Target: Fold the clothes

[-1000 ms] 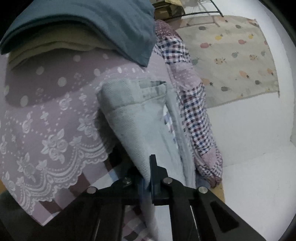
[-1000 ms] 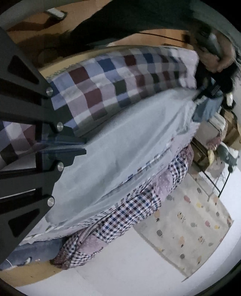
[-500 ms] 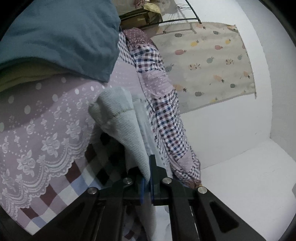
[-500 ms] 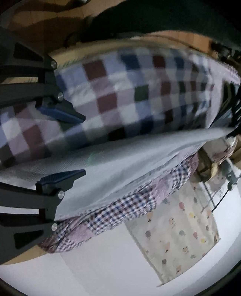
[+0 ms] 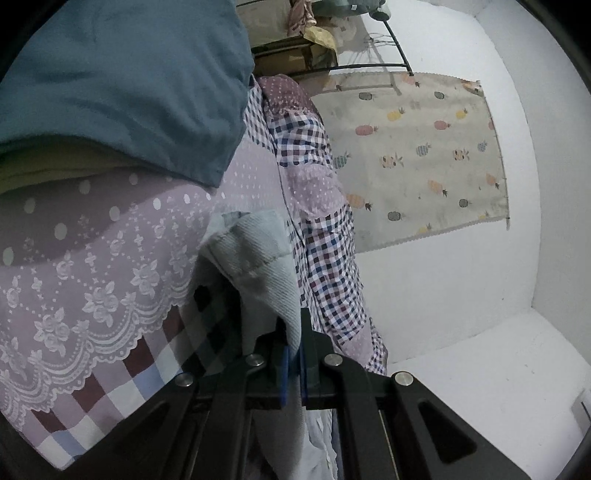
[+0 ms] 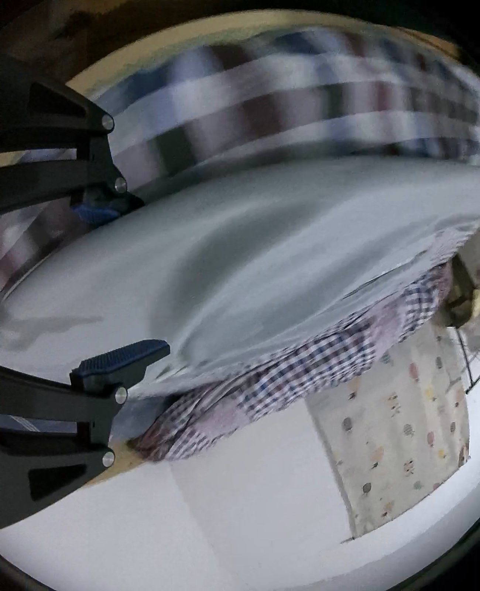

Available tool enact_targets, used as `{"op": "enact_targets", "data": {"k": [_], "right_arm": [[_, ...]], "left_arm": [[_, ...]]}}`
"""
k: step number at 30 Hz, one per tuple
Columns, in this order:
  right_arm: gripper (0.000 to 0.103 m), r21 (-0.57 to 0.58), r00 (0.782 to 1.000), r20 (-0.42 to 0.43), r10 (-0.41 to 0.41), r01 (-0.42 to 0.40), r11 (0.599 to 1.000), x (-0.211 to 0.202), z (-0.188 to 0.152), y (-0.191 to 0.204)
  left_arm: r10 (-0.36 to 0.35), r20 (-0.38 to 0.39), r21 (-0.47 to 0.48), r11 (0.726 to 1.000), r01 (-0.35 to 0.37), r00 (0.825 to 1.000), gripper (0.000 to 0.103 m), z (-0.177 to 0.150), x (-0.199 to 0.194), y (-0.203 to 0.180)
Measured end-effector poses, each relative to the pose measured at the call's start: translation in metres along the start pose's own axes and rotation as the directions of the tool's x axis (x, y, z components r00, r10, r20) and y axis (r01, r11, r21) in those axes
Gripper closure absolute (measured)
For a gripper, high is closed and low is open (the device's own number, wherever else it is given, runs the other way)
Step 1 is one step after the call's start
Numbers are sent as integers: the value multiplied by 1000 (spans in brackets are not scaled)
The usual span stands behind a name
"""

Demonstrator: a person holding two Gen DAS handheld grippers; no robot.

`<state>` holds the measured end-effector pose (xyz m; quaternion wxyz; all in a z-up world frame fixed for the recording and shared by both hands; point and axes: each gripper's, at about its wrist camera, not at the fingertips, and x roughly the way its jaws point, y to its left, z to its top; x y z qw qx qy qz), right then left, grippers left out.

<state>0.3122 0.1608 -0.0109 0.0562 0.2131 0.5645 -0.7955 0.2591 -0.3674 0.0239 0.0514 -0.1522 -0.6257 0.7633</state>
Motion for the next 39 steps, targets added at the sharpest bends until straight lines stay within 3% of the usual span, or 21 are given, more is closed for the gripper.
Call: {"op": "enact_targets", "data": {"k": [9,12,13,14,16,19,21,23,24,28,34,36,39], "right_arm": [[46,12,994,-110,1,0,1000,23,-53,-29],[62,42,988,-147,42,-37,998,31,-61,-39],[75,47,986,-164,44,-37,998,35,-63,-42],[81,36,984,-179,16,-10,999,38,-66,-43],[85,17,978,-208,-20,24,1000,44,-76,-48],[84,-14,965,-250,-75,74,997,54,-92,-55],[78,-33,953,-288,-90,84,996,64,-108,-61],[76,-20,932,-349,-95,94,995,76,-135,-73],[76,-30,931,-349,-105,101,994,76,-142,-75],[57,-76,926,-348,-148,129,989,79,-170,-83],[58,-106,919,-347,-188,161,981,86,-205,-97],[64,-81,923,-348,-163,143,986,87,-209,-104],[90,-27,936,-341,-86,81,996,82,-211,-113]], "left_arm": [[1,21,-31,1000,0,1000,101,2,0,-4],[11,20,-27,1000,-10,1000,101,2,-1,-7],[11,19,-29,1000,-11,1000,101,3,-1,-8],[14,19,-30,999,-14,1000,101,3,-1,-10],[18,15,-20,1000,-17,1000,101,6,-1,-17],[15,14,6,1000,-15,1000,101,8,-2,-33],[16,11,25,1000,-16,1000,101,10,-3,-44],[20,4,53,998,-20,1000,101,12,-2,-56],[22,1,66,998,-22,1000,101,13,-2,-60],[39,-5,93,995,-38,999,101,14,-1,-69],[77,-3,98,992,-76,997,101,14,-1,-69],[94,-2,102,990,-93,996,101,12,-1,-71],[123,-2,108,987,-122,992,101,13,0,-72]]}}
